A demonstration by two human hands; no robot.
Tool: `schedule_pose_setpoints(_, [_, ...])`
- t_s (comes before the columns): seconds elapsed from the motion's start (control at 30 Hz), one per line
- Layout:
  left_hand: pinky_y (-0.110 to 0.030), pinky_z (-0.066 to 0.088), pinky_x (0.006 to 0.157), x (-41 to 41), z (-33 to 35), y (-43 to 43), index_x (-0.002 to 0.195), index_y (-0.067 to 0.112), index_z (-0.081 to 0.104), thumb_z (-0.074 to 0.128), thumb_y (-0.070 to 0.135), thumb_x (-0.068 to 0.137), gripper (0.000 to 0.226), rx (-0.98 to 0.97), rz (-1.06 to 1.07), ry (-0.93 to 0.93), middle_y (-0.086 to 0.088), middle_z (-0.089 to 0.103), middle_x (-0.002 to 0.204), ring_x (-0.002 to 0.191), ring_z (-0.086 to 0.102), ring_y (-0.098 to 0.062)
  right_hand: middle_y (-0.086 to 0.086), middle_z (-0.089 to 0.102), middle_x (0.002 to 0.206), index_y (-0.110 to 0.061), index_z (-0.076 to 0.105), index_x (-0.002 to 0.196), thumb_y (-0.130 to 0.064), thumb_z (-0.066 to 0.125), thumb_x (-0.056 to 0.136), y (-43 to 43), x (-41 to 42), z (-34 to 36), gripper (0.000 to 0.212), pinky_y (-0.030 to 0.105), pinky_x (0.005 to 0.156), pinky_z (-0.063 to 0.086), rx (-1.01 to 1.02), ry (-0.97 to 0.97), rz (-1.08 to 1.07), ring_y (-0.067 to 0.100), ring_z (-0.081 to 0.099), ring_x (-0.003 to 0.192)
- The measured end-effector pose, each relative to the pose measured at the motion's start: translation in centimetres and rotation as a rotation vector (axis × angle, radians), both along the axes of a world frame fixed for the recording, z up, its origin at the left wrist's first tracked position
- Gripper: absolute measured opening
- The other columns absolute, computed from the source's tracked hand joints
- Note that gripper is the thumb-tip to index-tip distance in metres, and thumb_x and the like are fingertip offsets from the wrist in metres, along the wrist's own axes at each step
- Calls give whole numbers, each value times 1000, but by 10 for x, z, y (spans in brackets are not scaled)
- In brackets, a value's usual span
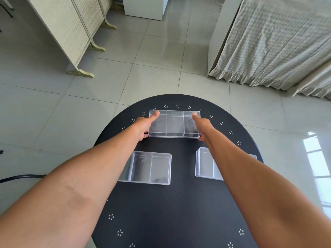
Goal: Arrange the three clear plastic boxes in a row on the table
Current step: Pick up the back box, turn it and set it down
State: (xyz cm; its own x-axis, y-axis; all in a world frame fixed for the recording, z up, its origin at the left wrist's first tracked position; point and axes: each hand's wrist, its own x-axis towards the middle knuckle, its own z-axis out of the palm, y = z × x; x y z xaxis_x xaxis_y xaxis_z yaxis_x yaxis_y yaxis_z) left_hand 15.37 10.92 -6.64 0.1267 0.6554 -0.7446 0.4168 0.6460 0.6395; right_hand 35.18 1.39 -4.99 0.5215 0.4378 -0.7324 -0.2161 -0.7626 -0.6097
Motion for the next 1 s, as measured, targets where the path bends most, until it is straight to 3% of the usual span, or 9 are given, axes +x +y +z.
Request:
schedule_pose_setpoints(0.17, [-37, 52, 75, -11, -3, -5, 127, 13, 58, 86, 38, 65, 73, -59, 26, -145, -2, 55, 116, 104, 49, -17, 7, 54, 124, -10, 51, 134, -53, 43, 95, -4, 4, 6, 58, 41, 81, 47, 85, -24, -77, 26, 52, 104])
schedule_pose_setpoints(0.33, [-41, 47, 98, -8, 12, -8, 126, 22, 58, 80, 8, 73, 60, 10, -118, -254, 0, 59, 114, 111, 52, -18, 4, 59, 125, -13, 53, 136, -68, 29, 90, -13, 14, 4, 76, 50, 101, 47, 170, 23, -241, 28, 58, 109])
schedule_pose_setpoints(0.47, [-31, 49, 87, -4, 24, -10, 113, 29, 56, 80, -5, 66, 62, 277, -232, -218, 1, 45, 100, 99, 50, -15, 1, 57, 123, -20, 50, 135, -75, 29, 88, -20, 21, 15, 76, 59, 102, 41, 237, 191, -362, 32, 54, 113])
schedule_pose_setpoints(0.57, [-22, 49, 80, -3, 30, -11, 113, 28, 56, 81, -5, 62, 66, 522, -332, -128, -6, 46, 117, 106, 48, -15, 1, 50, 117, -31, 43, 142, -71, 42, 89, -22, 26, 24, 66, 66, 100, 41, 266, 266, -414, 30, 48, 113])
schedule_pose_setpoints(0.67, [-33, 55, 89, 0, 36, -14, 118, 22, 56, 80, -8, 62, 68, 703, -372, -102, -8, 44, 124, 115, 50, -19, 4, 55, 103, -19, 53, 132, -60, 61, 85, -20, 32, 22, 63, 59, 84, 54, 222, 310, -418, 26, 57, 86])
schedule_pose_setpoints(0.73, [-33, 54, 91, -1, 38, -15, 119, 26, 55, 77, -10, 64, 69, 792, -396, -91, -7, 45, 126, 118, 51, -21, 8, 60, 109, -14, 60, 112, -41, 63, 91, -22, 31, 26, 35, 50, 67, 56, 187, 291, -353, 27, 62, 84])
schedule_pose_setpoints(0.8, [-38, 56, 90, -2, 38, -16, 116, 35, 53, 75, -11, 65, 73, 853, -408, -64, -6, 48, 126, 115, 57, -24, 10, 60, 109, -13, 57, 102, -24, 58, 95, -24, 29, 29, 13, 50, 66, 57, 176, 269, -344, 27, 65, 83])
schedule_pose_setpoints(0.9, [-39, 58, 83, -2, 39, -18, 116, 40, 52, 64, -17, 71, 74, 872, -366, -55, -5, 52, 129, 104, 65, -25, 13, 63, 118, -13, 55, 108, -18, 58, 88, -24, 28, 25, 21, 50, 73, 59, 224, 281, -382, 31, 71, 95])
schedule_pose_setpoints(1.0, [-31, 56, 84, -1, 40, -17, 127, 42, 52, 50, -18, 79, 77, 722, -253, -87, -3, 50, 139, 108, 64, -21, 17, 66, 124, -12, 55, 119, -15, 61, 80, -24, 27, 18, 39, 47, 67, 59, 277, 314, -400, 36, 72, 99])
